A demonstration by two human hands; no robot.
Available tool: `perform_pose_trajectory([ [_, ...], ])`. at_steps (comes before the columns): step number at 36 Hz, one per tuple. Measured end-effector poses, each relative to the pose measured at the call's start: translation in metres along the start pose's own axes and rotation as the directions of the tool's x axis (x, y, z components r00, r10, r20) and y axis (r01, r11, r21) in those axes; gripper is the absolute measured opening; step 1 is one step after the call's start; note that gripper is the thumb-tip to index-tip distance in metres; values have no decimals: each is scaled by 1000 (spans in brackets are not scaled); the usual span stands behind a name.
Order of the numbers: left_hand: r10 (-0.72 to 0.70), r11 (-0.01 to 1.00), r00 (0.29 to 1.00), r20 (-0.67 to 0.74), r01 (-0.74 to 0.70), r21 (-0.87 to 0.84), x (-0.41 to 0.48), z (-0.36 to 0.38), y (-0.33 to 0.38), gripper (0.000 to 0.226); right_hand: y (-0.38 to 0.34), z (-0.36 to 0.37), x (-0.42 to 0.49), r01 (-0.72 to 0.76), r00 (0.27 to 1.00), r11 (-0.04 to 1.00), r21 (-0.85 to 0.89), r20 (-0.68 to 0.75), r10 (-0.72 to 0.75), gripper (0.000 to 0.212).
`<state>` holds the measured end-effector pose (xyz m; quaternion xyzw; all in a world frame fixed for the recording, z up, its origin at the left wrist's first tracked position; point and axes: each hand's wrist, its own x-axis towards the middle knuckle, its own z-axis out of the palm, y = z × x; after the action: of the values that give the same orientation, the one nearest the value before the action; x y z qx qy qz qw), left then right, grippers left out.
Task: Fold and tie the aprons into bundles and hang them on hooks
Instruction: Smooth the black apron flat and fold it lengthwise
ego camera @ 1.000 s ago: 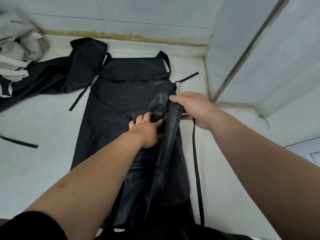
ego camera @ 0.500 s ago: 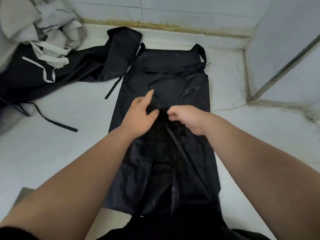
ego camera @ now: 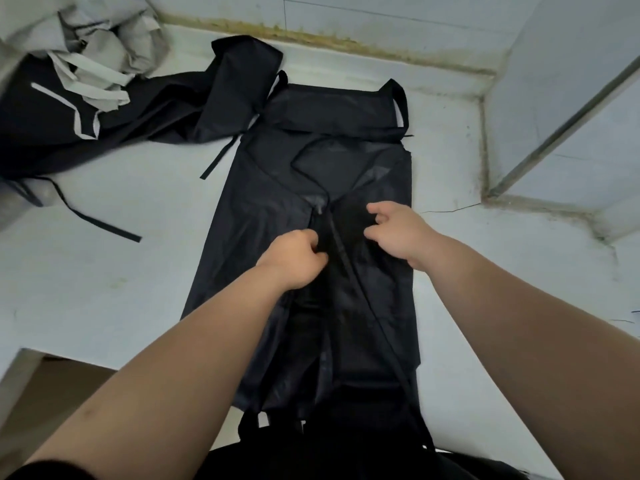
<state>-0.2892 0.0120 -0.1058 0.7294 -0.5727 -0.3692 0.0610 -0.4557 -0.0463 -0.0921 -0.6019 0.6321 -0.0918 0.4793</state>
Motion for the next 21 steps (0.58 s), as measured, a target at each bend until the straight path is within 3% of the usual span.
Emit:
perform_pose_trajectory([
  [4,-101,993,991,-86,95,-68,4,1,4,15,5,-2,-6,36,991,993,-108,130,-22,66],
  [8,-104,992,988,-113,111,59,-1,7,5,26,7,-2,-2,55,996,991,-123,78,-45,63],
  [11,-139,988,974,-179,149,41,-7,8,0,35,12,-4,-1,102,995,978,-184,40,-96,67],
  [16,-82,994,937,-340,54,-91,-25,15,-7,32,22,0,-14,181,983,899,-400,114,-146,85],
  [19,-82,992,944,-319,48,-115,-40,19,-9,29,25,6,-18,200,979,784,-587,98,-177,83],
  [21,-95,992,964,-248,72,-102,-50,22,-10,30,27,12,-22,159,983,762,-628,34,-178,80],
])
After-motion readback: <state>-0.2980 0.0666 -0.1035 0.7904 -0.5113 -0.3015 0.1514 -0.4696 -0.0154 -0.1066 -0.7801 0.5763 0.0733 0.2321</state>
